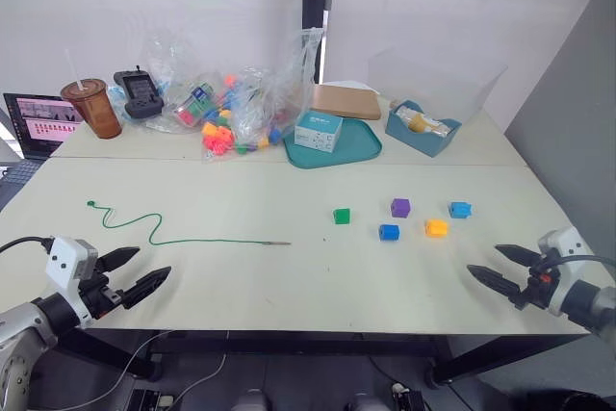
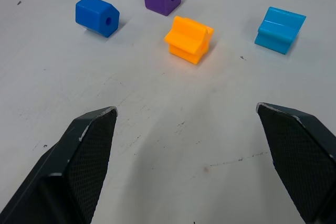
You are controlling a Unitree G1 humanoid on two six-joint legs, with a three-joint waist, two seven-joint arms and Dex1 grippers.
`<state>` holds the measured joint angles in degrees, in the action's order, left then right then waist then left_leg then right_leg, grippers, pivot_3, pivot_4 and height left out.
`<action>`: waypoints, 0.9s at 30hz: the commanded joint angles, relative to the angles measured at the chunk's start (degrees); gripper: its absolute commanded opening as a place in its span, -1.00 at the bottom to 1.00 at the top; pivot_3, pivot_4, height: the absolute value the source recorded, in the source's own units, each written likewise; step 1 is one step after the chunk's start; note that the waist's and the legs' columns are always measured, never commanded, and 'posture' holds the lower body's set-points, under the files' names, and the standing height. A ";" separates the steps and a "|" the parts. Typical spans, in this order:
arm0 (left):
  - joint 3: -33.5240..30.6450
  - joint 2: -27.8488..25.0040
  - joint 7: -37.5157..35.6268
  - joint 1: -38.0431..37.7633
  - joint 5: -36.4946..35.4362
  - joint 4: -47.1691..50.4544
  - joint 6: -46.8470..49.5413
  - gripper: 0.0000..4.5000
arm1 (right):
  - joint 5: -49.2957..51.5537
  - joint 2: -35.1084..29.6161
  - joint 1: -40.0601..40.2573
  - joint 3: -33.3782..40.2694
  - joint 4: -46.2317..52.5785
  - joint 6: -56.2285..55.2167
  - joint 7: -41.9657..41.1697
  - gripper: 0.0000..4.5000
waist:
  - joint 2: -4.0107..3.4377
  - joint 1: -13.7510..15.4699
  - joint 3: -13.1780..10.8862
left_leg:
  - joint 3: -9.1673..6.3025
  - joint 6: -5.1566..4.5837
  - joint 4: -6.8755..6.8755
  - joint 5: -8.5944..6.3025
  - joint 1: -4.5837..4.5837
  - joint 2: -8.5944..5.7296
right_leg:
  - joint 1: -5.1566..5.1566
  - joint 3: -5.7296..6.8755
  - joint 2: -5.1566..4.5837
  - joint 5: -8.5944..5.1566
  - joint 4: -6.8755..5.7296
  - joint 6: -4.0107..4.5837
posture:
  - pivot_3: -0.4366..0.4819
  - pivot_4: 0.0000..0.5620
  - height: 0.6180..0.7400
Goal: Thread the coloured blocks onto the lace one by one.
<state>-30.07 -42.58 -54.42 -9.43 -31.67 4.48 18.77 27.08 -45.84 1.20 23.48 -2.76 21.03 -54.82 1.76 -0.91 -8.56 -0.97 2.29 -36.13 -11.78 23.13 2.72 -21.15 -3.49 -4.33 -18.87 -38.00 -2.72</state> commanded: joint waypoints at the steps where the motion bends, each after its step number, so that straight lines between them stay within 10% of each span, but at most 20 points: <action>1: -0.24 -0.47 -0.23 0.44 -0.85 1.06 0.34 1.00 | 0.78 -1.00 -0.81 0.84 2.88 -0.14 -0.10 0.98 | 0.00 0.00 0.00 | 0.00 0.00 0.00 0.00 0.00 0.00 | 0.00 0.00 0.00 0.00 0.00 0.00 | -0.05 -0.47 1.00; 14: 19.05 0.08 -11.84 25.01 5.43 -12.59 -6.33 1.00 | 8.84 0.03 -3.26 -9.40 26.09 11.45 -0.28 0.98 | 0.00 0.20 0.00 | -0.11 0.00 -0.10 0.00 0.10 -0.03 | 0.00 0.08 0.03 0.01 -0.03 -0.02 | -0.05 -0.47 1.00; 27: 37.70 6.38 -35.26 58.73 22.87 -60.02 -29.98 1.00 | 9.14 1.29 -8.17 -18.48 34.76 14.52 2.51 0.98 | 0.04 0.20 -0.02 | -0.30 -0.12 -0.58 -0.05 0.42 -0.04 | -0.06 0.19 0.17 0.01 -0.05 -0.03 | -0.05 -0.47 1.00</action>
<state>7.06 -36.38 -88.75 47.45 -10.92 -51.85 -7.15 35.07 -44.75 -6.47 4.43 29.71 35.52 -53.01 1.80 -0.70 -8.58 -1.29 2.15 -36.76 -11.85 23.58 2.68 -21.21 -3.28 -4.16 -18.86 -38.06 -2.75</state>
